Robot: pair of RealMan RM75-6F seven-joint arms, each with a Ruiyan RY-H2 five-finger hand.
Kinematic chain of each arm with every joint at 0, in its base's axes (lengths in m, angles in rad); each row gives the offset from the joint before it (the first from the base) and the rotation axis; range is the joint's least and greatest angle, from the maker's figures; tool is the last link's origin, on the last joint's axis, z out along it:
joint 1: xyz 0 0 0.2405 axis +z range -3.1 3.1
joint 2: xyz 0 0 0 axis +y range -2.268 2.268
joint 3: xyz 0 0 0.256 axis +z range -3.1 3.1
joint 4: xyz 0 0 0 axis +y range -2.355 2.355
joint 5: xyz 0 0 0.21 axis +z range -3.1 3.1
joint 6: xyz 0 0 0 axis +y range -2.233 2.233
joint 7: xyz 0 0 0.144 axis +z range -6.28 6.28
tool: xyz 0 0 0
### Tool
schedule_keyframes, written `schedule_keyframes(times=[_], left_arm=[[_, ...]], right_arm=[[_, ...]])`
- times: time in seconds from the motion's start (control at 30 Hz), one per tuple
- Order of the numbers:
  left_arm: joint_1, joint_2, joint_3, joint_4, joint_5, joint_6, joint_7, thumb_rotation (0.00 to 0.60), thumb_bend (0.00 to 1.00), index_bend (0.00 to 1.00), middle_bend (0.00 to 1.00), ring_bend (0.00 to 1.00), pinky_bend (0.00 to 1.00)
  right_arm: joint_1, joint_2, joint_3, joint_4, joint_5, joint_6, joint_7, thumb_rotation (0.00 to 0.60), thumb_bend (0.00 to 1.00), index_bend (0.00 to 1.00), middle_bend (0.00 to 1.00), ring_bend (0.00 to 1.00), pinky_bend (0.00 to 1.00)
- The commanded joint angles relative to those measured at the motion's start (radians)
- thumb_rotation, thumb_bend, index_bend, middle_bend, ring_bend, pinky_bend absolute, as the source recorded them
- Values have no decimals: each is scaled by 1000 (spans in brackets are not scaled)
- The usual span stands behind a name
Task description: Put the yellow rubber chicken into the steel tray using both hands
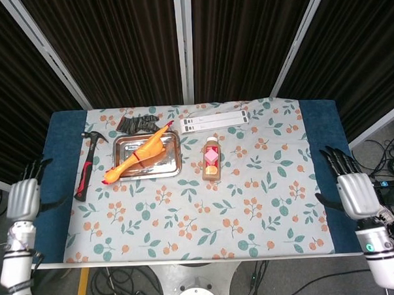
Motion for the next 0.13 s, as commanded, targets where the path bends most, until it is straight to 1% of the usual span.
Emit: schedule_keyframes(times=[0.03, 0.13], left_arm=[[89, 42, 64, -55, 72, 94, 30, 600, 110, 215, 173, 100, 187], [134, 45, 82, -83, 95, 142, 43, 600, 110, 215, 174, 99, 187]], right_arm=[[-67, -17, -27, 38, -33, 66, 39, 600, 122, 0, 22, 2, 131], [-111, -25, -38, 51, -58, 110, 59, 600, 122, 0, 29, 2, 131]])
